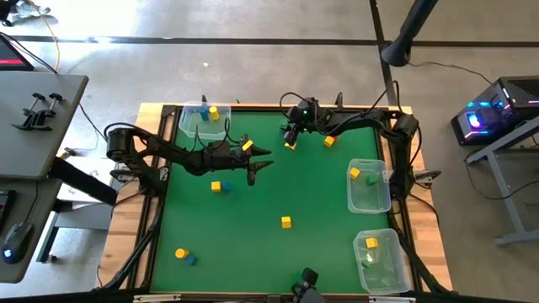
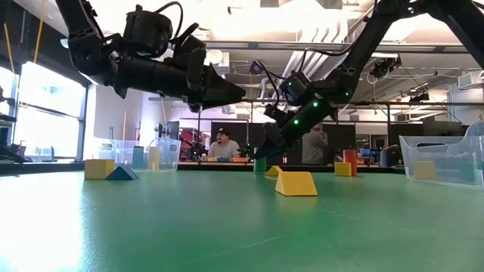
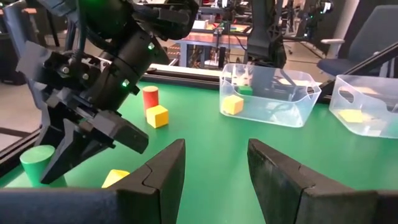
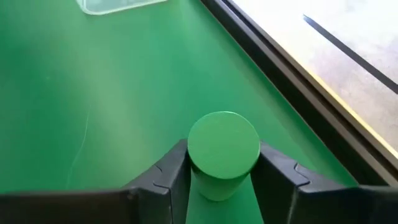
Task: Sort blocks by size
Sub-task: Put the green cylindrical block into the top transparent bin
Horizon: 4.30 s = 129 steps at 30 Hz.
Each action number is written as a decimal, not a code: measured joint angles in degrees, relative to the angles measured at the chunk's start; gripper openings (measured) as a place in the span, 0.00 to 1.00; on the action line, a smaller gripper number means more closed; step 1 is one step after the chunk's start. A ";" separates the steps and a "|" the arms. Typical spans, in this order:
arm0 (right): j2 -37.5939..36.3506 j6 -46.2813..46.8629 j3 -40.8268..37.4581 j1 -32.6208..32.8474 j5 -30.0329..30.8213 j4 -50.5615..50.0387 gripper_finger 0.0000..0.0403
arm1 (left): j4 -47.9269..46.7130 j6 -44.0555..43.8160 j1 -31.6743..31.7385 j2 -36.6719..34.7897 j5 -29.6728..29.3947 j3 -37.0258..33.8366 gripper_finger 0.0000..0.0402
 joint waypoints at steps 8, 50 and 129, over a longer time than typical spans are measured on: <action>-5.75 -0.13 0.00 2.58 -0.40 -5.51 0.32 | 0.01 -0.54 -0.84 0.00 -1.67 0.00 0.40; -4.53 -5.12 0.00 24.51 -7.82 -8.92 0.48 | -33.55 -3.87 -8.01 -23.19 -20.56 0.02 0.40; -39.10 6.03 -39.32 23.80 5.97 21.16 0.73 | -47.02 -6.57 -6.98 2.69 -10.37 16.63 0.46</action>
